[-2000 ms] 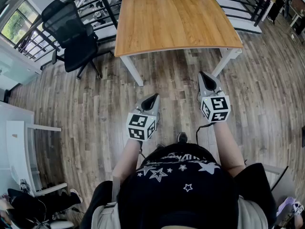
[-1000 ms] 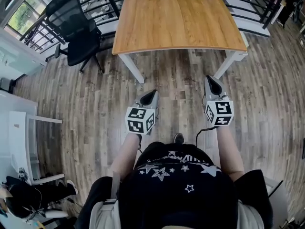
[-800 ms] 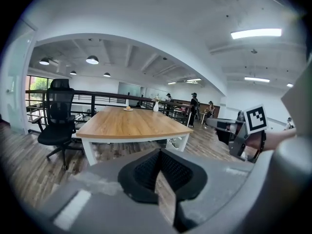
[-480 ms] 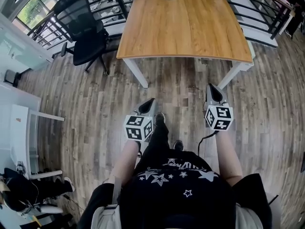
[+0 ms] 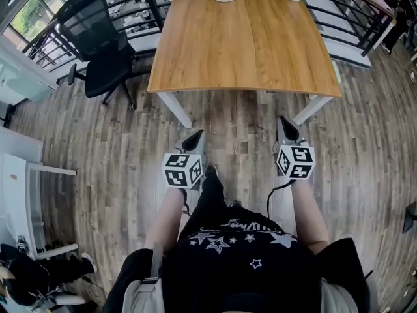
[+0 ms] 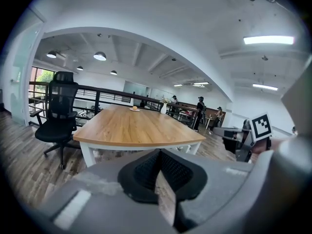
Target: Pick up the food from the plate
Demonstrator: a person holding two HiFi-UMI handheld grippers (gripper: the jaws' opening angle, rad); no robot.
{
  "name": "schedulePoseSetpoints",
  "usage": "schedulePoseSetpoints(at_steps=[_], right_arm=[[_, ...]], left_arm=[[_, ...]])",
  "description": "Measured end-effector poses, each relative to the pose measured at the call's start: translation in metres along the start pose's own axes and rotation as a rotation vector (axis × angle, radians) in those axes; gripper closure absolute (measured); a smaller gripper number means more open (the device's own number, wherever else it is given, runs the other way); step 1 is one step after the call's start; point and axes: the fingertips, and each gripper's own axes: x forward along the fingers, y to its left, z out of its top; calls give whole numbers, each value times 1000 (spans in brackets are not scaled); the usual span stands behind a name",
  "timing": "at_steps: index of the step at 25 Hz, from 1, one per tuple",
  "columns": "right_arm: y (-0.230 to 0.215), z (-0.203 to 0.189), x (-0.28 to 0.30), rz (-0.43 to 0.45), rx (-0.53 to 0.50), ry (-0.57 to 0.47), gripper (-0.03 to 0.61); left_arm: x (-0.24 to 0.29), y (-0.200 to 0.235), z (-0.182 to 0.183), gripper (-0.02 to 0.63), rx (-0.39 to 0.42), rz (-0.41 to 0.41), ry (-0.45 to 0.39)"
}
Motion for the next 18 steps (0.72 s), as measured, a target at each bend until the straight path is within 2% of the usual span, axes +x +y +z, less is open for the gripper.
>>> schedulePoseSetpoints(at_steps=[9, 18], right_arm=[[-12, 37, 91, -46, 8, 13, 578], [1, 75, 165, -58, 5, 10, 578]], left_arm=[[67, 71, 62, 614, -5, -20, -1], [97, 134, 102, 614, -31, -43, -3]])
